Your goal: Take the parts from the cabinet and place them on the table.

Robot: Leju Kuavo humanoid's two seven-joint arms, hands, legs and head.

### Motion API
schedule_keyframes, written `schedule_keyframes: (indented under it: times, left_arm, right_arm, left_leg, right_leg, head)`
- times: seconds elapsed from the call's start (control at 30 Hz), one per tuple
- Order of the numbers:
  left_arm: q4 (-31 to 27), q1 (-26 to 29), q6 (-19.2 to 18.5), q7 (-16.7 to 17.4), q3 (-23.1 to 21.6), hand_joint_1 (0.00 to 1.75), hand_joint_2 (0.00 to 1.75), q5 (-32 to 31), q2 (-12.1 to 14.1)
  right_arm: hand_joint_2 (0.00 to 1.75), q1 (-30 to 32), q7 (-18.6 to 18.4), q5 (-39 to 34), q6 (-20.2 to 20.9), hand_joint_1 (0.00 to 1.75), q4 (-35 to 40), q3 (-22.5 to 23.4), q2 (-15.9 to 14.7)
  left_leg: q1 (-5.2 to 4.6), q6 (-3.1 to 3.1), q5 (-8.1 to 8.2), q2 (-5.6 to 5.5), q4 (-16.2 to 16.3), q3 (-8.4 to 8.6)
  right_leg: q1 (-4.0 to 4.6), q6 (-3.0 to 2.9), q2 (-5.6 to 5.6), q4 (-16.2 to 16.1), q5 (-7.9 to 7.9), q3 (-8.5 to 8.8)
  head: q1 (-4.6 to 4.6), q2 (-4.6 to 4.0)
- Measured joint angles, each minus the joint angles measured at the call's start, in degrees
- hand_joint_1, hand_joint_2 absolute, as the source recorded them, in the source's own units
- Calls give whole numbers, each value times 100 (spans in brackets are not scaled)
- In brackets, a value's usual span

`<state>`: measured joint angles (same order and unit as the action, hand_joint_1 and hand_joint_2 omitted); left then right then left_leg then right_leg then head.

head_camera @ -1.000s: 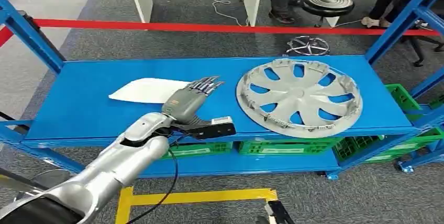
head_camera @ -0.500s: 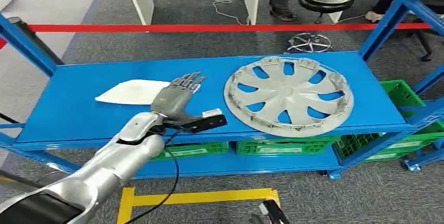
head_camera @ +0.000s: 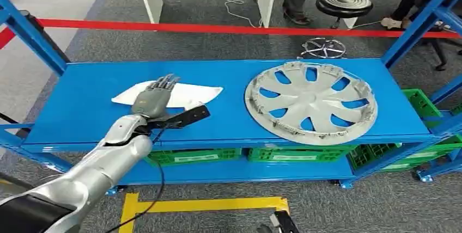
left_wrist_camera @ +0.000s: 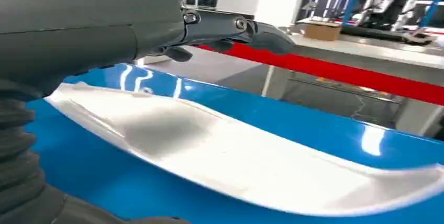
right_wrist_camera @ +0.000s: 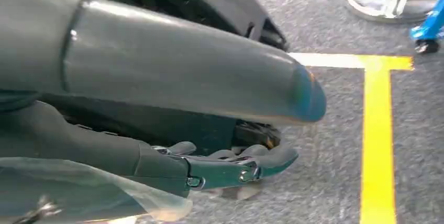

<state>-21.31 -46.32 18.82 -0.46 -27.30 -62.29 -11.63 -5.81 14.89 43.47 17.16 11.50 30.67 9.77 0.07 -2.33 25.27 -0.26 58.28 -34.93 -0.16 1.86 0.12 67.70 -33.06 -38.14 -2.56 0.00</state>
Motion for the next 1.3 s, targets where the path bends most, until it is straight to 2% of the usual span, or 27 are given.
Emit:
schedule_keyframes:
  times: [0.03, 0.07, 0.1, 0.13, 0.2, 0.27, 0.3, 0.4, 0.47, 0.53, 0.57, 0.6, 0.63, 0.67, 0.73, 0.8, 0.9, 0.93, 0.97, 1.03, 1.07, 1.1, 1.13, 1.17, 1.2, 1.23, 1.3]
  left_arm:
    - [31, 15, -17, 81, 4, 0, 175, -44, 38]
    - [57, 29, -22, 159, 13, 0, 175, -94, 68]
    - [78, 38, -24, 203, 26, 0, 175, -127, 90]
    - [94, 36, -24, 223, 28, 0, 175, -135, 108]
    - [109, 31, -24, 251, 37, 0, 175, -157, 129]
    - [122, 15, -28, 383, 37, 0, 175, -350, 173]
    - [131, 13, -41, 452, 37, 0, 175, -472, 205]
    - [173, 8, -70, 586, 31, 0, 175, -686, 319]
    - [186, -15, -85, 680, 31, 0, 175, -813, 398]
    - [210, -10, -199, 785, 28, 0, 175, -944, 475]
    - [230, 4, -251, 817, 28, 0, 175, -979, 505]
    - [247, 13, -288, 850, 26, 0, 175, -1014, 525]
    - [267, 12, -310, 903, 26, 56, 175, -1086, 553]
    - [271, -3, -338, 965, 22, 175, 175, -1175, 571]
    - [284, -33, -424, 1081, 11, 175, 175, -1296, 604]
    - [302, -68, -570, 1138, -28, 175, 175, -1385, 619]
    - [326, -80, -800, 1241, -79, 175, 175, -1519, 645]
    - [330, -89, -881, 1290, -90, 175, 175, -1580, 650]
    - [332, -107, -949, 1349, -109, 175, 175, -1637, 652]
    - [348, -100, -1021, 1399, -164, 175, 175, -1709, 663]
    - [356, -98, -1021, 1440, -181, 175, 175, -1755, 669]
    - [363, -100, -1021, 1491, -192, 175, 175, -1792, 671]
    - [367, -100, -1010, 1537, -208, 175, 175, -1862, 676]
    - [367, -112, -985, 1600, -232, 175, 175, -1948, 685]
    - [367, -132, -964, 1661, -273, 175, 175, -2009, 689]
    - [367, -147, -946, 1715, -284, 175, 175, -2055, 691]
    - [367, -163, -890, 1798, -289, 175, 175, -2105, 731]
  right_arm:
    - [0, -29, -2, 13, 2, 0, 0, 0, 0]
    - [0, -54, -13, 33, 0, 0, 0, -4, -2]
    - [0, -60, -28, 42, -15, 0, 0, -15, -6]
    - [0, -59, -39, 48, -17, 0, 0, -26, -11]
    - [0, -20, -83, 79, -33, 0, 0, -35, -31]
    - [0, 9, -79, 63, -39, 0, -7, -37, -37]
    - [0, 13, -77, 39, -39, 0, -7, -37, -39]
    - [0, 12, -59, 20, -52, 0, -7, -37, -39]
    - [0, 14, -46, 4, -79, 0, -7, -37, -39]
    - [0, 21, -17, 7, -98, 0, -7, -37, -39]
    - [0, 29, 22, 7, -103, 0, -7, -37, -39]
    - [0, 34, 48, 7, -103, 0, -7, -37, -39]
    - [0, 40, 79, 7, -103, 0, -7, -37, -39]
    - [0, 42, 120, 2, -103, 0, -7, -37, -39]
    - [0, 39, 175, -13, -107, 0, -7, -37, -39]
    - [0, 43, 225, -24, -116, 0, -7, -37, -39]
    - [0, 48, 365, -53, -136, 0, -7, -37, -39]
    - [0, 54, 415, -68, -144, 0, -7, -35, -39]
    - [0, 56, 479, -83, -144, 0, -7, -35, -39]
    - [0, 35, 564, -98, -151, 0, -7, -35, -39]
    - [0, 20, 608, -98, -153, 0, -7, -35, -39]
    - [0, 16, 651, -98, -159, 0, -7, -37, -39]
    - [0, 16, 697, -98, -164, 0, -7, -37, -39]
    - [0, 14, 754, -101, -173, 0, -7, -37, -39]
    - [0, 22, 809, -105, -186, 0, -4, -35, -39]
    - [0, 27, 863, -109, -199, 0, -4, -35, -39]
    - [0, 22, 953, -113, -214, 0, -4, -37, -39]
  left_leg:
    - [-2, -3, 3, 15, 3, -1]
    - [-2, -3, 4, 24, 5, -1]
    - [-1, -2, 5, 27, 6, 2]
    - [0, -1, 8, 26, 12, 3]
    - [5, 26, 27, -2, 31, 16]
    - [-33, 81, 33, -14, 80, -27]
    - [-34, 108, 15, -13, 81, -64]
    - [-24, 174, 34, 11, 90, -58]
    - [-7, 246, 312, 12, 487, -211]
    - [11, 287, 723, 12, 1432, -632]
    - [15, 296, 817, 13, 1780, -795]
    - [21, 300, 783, 12, 1870, -848]
    - [28, 290, 599, 13, 1686, -763]
    - [28, 272, 332, 13, 1275, -580]
    - [28, 233, -124, 12, 311, -151]
    - [0, 208, 8, 5, 97, -38]
    - [2, 140, 10, 5, 68, -58]
    - [28, 110, -9, 13, 31, -27]
    - [33, 66, -13, 13, 29, -29]
    - [26, 40, -12, 13, 30, -36]
    - [21, 38, -10, 14, 32, -35]
    - [17, 38, -10, 14, 32, -32]
    - [16, 38, -10, 12, 32, -27]
    - [15, 38, -9, 4, 33, -19]
    - [15, 42, -7, -9, 34, -5]
    - [15, 54, 1, -16, 34, 4]
    - [-25, 108, -3, -12, 65, -43]
  right_leg:
    - [-3, 20, -8, 476, -189, -220]
    - [-3, 37, -20, 728, -241, -334]
    - [-8, 54, -20, 733, -150, -335]
    - [-18, 59, -23, 538, 25, -234]
    - [-51, 48, -25, -431, 562, 228]
    - [-31, 20, -9, -825, 544, 460]
    - [-32, -44, -6, -905, 463, 489]
    - [-51, -121, 36, -918, 503, 486]
    - [-64, -194, 19, -924, 501, 513]
    - [-63, -205, 15, -923, 495, 516]
    - [-63, -209, 16, -922, 492, 517]
    - [-63, -209, 21, -921, 492, 525]
    - [-63, -212, 26, -921, 487, 539]
    - [-63, -208, 28, -920, 479, 562]
    - [-63, -184, 27, -920, 441, 610]
    - [-24, -134, 26, -901, 431, 563]
    - [-36, -29, 25, -934, 442, 560]
    - [-43, -4, 22, -870, 358, 496]
    - [-42, 9, 12, -657, 209, 390]
    - [-48, 30, 8, 261, -180, -43]
    - [-44, 39, 6, 654, -291, -244]
    - [-44, 40, 5, 850, -276, -366]
    - [-44, 33, 4, 756, -134, -341]
    - [-44, 19, 4, 438, 100, -208]
    - [-44, -11, 5, -137, 424, 54]
    - [-42, -35, 2, -609, 639, 265]
    - [-19, -77, 8, -948, 542, 452]
  head:
    - [9, 0]
    - [-2, 0]
    - [7, 0]
    - [0, 0]
    - [0, 0]
    - [0, 2]
    - [2, 2]
    - [0, 2]
    - [46, 0]
    - [48, 0]
    - [53, 0]
    - [55, 0]
    - [53, 0]
    - [50, 0]
    - [53, 0]
    - [61, 2]
    - [57, 0]
    - [64, 2]
    - [33, 0]
    - [3, 2]
    - [5, 2]
    - [-2, 0]
    - [0, 0]
    - [2, 2]
    - [-2, 0]
    - [-8, 0]
    - [0, 2]
